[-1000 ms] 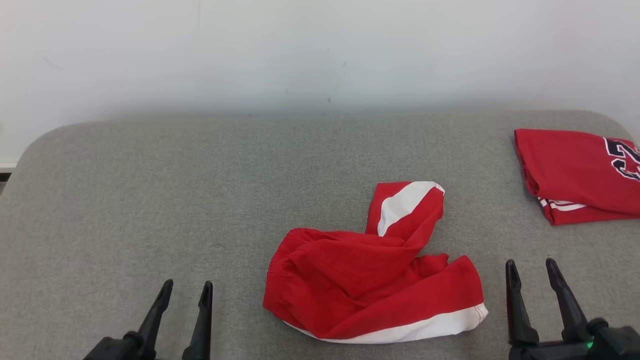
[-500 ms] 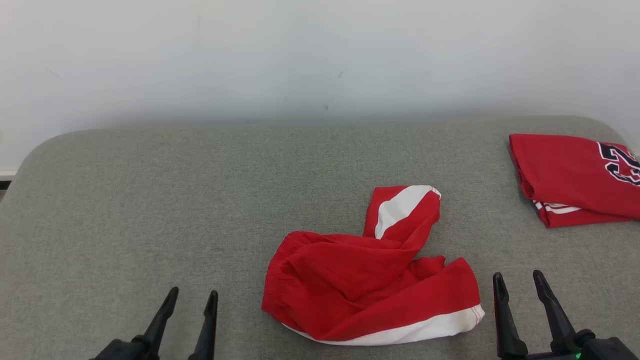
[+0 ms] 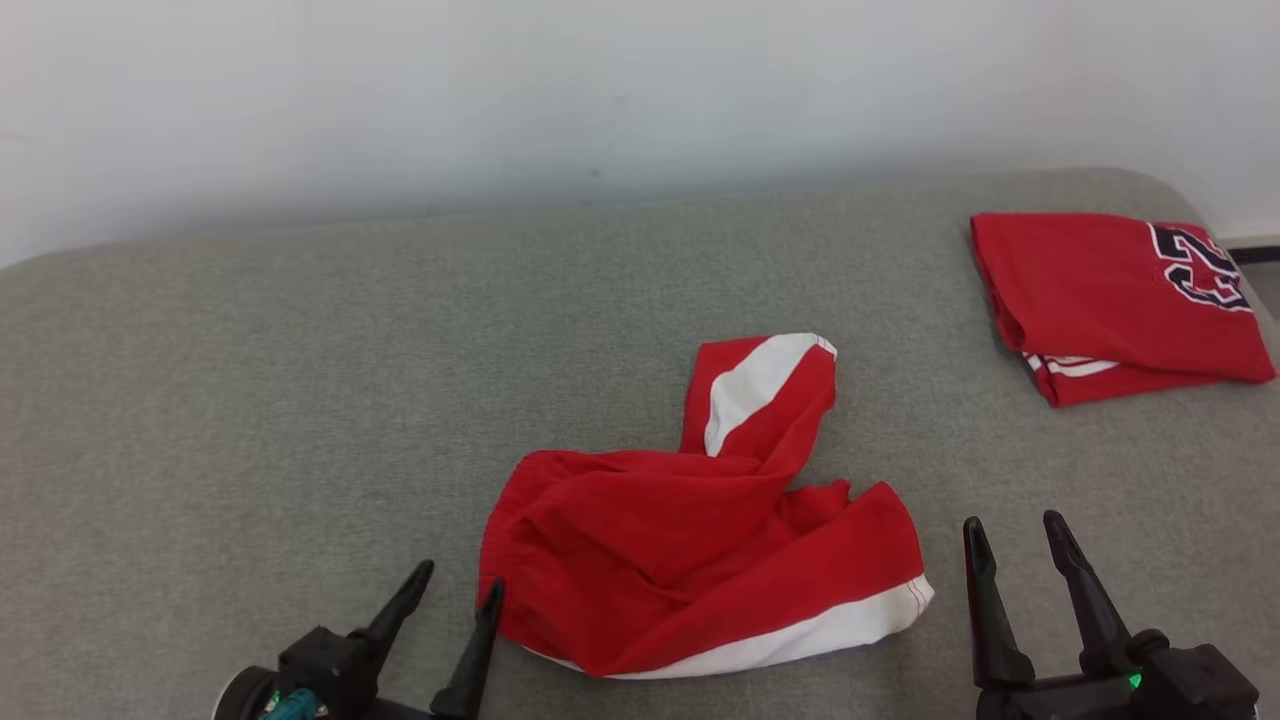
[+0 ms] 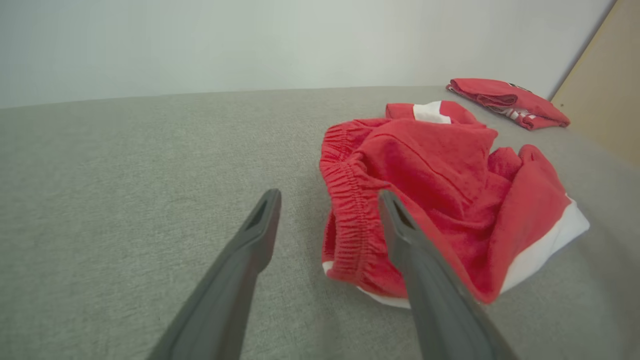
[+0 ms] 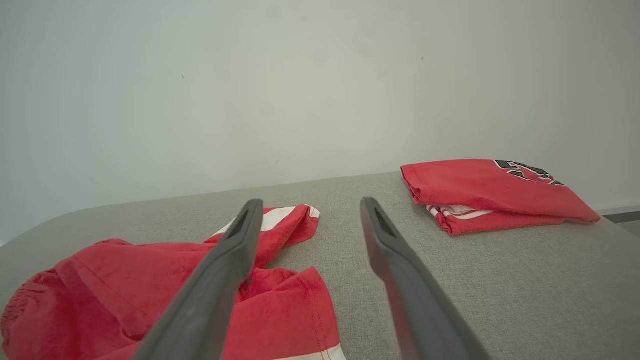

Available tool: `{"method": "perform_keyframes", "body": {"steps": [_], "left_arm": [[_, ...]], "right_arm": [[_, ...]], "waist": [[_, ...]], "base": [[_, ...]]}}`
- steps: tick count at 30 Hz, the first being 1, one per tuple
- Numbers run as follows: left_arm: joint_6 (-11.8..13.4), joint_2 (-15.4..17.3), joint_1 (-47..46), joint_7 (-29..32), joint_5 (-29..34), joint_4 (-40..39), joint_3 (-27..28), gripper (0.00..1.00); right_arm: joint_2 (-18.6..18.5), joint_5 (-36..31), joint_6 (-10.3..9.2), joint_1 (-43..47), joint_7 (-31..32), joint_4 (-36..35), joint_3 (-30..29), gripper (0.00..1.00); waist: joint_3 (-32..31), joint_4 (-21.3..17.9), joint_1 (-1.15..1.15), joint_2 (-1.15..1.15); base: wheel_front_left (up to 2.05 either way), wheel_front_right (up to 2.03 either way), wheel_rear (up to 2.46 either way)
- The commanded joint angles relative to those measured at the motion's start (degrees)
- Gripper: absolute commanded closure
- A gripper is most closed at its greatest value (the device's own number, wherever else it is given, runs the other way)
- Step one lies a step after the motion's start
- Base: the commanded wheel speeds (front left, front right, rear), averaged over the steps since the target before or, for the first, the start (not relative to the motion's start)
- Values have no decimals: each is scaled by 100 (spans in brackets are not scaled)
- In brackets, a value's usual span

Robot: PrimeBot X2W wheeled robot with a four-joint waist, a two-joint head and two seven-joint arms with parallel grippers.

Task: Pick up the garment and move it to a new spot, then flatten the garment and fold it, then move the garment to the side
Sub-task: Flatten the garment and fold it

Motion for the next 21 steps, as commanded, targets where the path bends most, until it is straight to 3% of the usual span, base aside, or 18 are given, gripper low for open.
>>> {"method": "perform_keyframes", "body": {"steps": [1, 6, 8, 9, 21], "left_arm": [[5, 39, -99, 0, -104, 73, -71, 0], [5, 105, -284, 0, -359, 484, -545, 0], [5, 117, -396, 0, -488, 615, -666, 86], [5, 115, -446, 0, -546, 658, -739, 100], [5, 356, -45, 0, -507, -374, -614, 100]], "right_arm": [[23, -45, -17, -66, -8, -7, 7, 0], [55, -55, -17, -126, -8, -3, -39, 0], [66, -76, -17, -136, -8, -3, -52, 0], [72, -82, -17, -141, -8, -2, -65, 0], [97, -55, -17, -2, -8, 47, -187, 0]], "waist": [[162, -162, -1, 0], [256, -251, -1, 0], [271, -254, -1, 0], [271, -249, -1, 0], [108, 337, -1, 0]], "base": [[0, 0, 0], [0, 0, 0], [0, 0, 0], [0, 0, 0], [0, 0, 0]]}}
